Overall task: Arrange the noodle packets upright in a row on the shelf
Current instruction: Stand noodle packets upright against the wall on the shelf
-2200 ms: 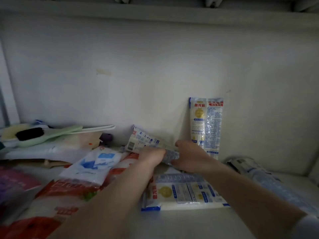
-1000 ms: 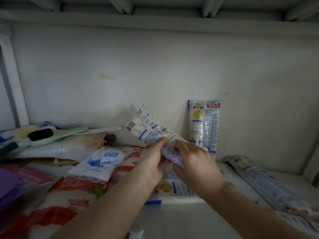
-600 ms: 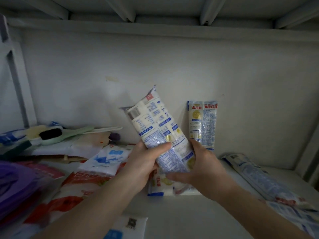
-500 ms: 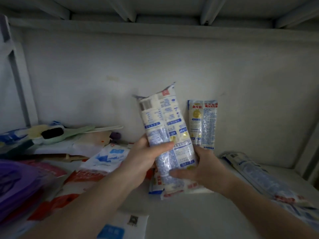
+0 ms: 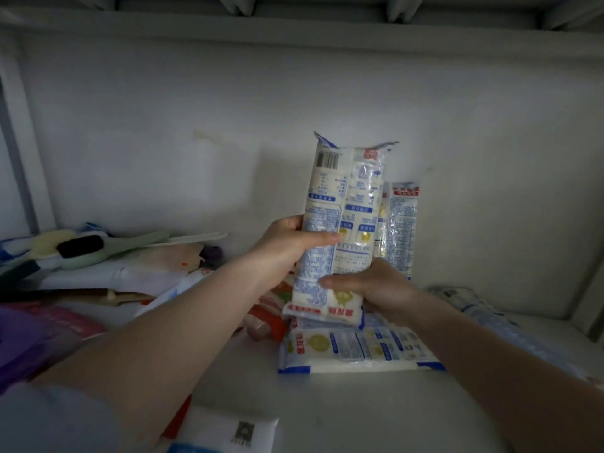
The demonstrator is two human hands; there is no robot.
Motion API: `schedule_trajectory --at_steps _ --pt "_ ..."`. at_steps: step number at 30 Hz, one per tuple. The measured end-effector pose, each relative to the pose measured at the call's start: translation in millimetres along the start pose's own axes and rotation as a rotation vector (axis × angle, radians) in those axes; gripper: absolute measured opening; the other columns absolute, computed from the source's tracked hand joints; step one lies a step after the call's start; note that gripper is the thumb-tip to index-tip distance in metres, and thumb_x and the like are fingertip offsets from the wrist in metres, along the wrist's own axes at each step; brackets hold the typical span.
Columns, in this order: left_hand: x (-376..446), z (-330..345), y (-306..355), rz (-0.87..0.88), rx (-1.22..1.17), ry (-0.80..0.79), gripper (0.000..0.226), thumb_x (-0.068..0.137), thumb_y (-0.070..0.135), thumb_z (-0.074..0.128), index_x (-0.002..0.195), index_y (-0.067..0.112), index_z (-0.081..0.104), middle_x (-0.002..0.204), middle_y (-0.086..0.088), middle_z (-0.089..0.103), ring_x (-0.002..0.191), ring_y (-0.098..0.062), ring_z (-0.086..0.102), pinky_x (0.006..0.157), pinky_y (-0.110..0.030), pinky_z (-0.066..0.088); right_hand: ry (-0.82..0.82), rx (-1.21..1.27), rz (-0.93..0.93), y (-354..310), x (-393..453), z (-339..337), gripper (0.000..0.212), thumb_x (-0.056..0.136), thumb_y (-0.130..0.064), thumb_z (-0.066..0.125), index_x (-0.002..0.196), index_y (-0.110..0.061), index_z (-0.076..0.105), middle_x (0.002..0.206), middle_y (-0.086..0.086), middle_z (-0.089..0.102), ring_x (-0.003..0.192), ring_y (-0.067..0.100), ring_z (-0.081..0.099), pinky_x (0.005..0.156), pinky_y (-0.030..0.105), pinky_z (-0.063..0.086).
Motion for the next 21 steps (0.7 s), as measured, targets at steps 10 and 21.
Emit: schedule_trajectory --at_steps 10,21 --pt "53 -15 -65 -0.139 0.104 -0.03 0.047 0.08 -0.002 0.068 0.125 0.006 0.056 0.106 -0.004 0.069 0.096 -0.018 0.068 0.085 -0.031 0.054 0.132 0.011 0.008 42 64 -25 0.055 0.058 -0.013 0.088 0.11 -0.015 0.07 0.105 0.004 0.074 0.096 0.021 0.071 0.087 0.041 0.056" --pt "75 -5 -92 -0.215 0.095 0.026 0.058 0.078 -0.001 0.071 0.131 0.007 0.051 0.122 -0.01 0.064 0.096 -0.02 0.064 0.079 -0.032 0.053 0.212 -0.023 0.114 66 76 -44 0.049 0.059 -0.008 0.088 0.105 -0.007 0.07 0.096 0.008 0.076 0.086 0.022 0.073 0.081 0.041 0.059"
Point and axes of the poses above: each hand's wrist, its own x-axis towards the middle knuckle, its own z-axis out of the palm, y = z × x, the point moved 4 cm from there along x, towards the middle knuckle
